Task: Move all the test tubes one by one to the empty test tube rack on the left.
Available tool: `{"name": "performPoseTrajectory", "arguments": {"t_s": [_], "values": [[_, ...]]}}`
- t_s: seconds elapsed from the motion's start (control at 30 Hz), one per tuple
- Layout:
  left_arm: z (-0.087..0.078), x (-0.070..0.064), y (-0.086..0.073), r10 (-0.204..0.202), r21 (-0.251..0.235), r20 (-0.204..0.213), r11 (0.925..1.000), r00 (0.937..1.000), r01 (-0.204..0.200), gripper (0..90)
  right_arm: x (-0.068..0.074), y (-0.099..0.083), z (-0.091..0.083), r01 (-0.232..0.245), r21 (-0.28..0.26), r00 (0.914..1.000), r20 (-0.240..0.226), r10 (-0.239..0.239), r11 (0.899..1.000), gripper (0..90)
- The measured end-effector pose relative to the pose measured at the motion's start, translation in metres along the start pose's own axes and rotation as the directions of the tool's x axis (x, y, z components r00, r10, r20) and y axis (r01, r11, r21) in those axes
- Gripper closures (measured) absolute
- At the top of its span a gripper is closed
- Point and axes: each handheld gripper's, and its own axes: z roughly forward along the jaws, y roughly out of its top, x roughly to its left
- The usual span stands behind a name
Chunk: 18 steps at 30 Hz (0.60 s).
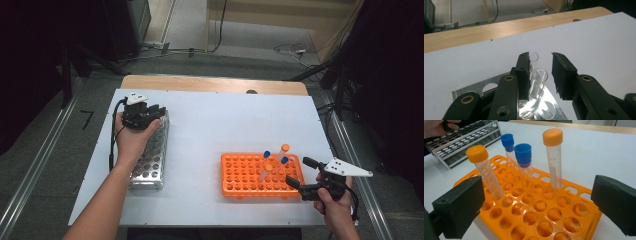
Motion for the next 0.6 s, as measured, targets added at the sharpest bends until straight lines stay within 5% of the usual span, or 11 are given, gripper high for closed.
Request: {"name": "performPoseTrajectory", "arguments": {"t_s": [0.2,0.43,0.6], "values": [[-0.009,-0.001,0.001,-0.022,-0.034,0.013,0.9992,0.9997,0.023,49.0,0.002,0.000,0.005,-0.004,0.010,1.0000,-0.007,0.004,1.000,2.4],[-0.028,-0.010,-0.001,-0.031,-0.059,0.087,0.9976,0.9957,0.037,18.0,0.005,0.000,0.010,-0.005,0.023,0.9994,-0.036,0.006,1.000,12.3],[-0.042,-0.023,-0.003,-0.006,-0.071,0.126,0.9974,0.9920,0.014,7.3,0.007,0.001,0.016,-0.008,0.041,0.9991,-0.040,0.010,0.999,22.5]]}}
